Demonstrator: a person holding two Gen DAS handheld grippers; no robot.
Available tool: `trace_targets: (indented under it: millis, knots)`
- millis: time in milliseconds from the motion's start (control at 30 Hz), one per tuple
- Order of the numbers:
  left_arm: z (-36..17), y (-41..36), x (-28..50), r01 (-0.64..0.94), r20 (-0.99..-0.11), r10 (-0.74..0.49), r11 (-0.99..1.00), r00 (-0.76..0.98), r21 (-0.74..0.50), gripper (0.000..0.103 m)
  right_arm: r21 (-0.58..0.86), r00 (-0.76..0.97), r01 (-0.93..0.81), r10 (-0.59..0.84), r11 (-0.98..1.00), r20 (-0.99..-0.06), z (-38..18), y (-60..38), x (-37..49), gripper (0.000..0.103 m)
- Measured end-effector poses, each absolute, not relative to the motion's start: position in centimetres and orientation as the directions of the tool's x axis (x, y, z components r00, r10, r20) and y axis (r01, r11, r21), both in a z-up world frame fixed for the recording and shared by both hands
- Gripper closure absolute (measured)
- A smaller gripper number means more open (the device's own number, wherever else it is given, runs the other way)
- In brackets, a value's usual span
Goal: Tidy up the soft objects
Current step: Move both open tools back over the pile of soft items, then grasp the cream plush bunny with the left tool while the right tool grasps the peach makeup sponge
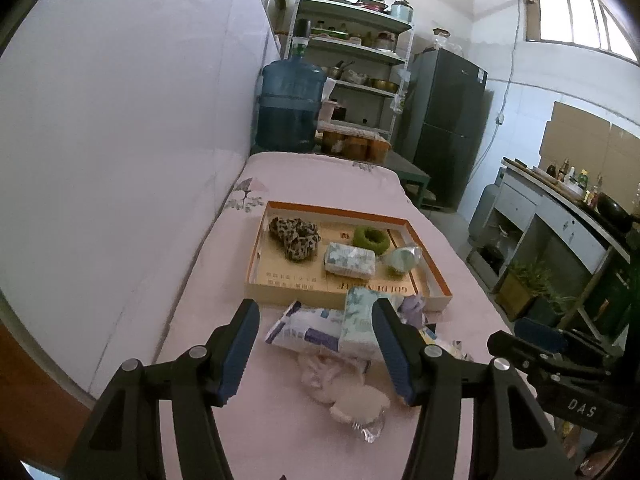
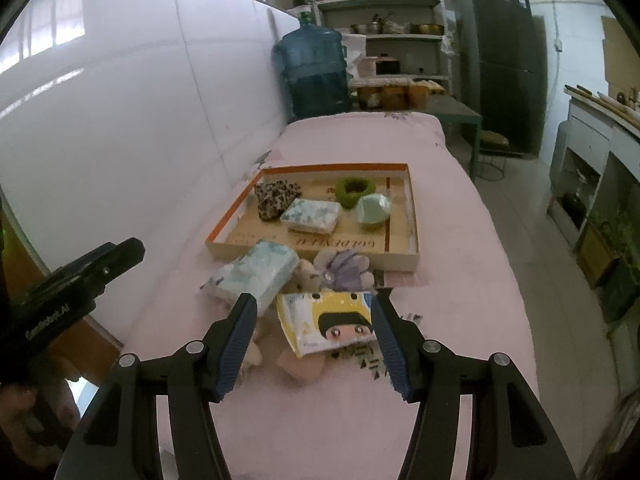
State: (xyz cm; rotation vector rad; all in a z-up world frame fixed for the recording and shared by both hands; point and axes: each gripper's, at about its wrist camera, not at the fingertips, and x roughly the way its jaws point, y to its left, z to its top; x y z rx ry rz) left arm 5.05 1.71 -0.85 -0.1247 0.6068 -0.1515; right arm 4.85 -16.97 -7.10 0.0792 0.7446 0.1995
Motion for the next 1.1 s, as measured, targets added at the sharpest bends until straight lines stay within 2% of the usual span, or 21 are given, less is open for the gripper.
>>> trace_targets:
  millis: [300,700,1100]
  knots:
    - [-4.1,1.4,4.2,0.110,-0.585,-0.199,0.977,0.786,-0.185,0.045,0.156,0.700,-0.137,0.207,0.978,-0.684,-10.7,-16.7,3.6,0.042]
    - [-7.6,0.2,4.2,0.126,-0.620,-0.227,0.971,0.751,-0.203,0.045,0.192,0.605,-0.134,0.234,0.972,-0.761,-16.5,-15.9,5.0,0.042]
    - [-10.2,-0.5,6.0,0.123,-0.670,-0.248,0.966,0.700,-0.229,0.045,0.211,0.570,-0.147,0.257,0.966,-0.780,-18.7,-15.5,7.6,0.042]
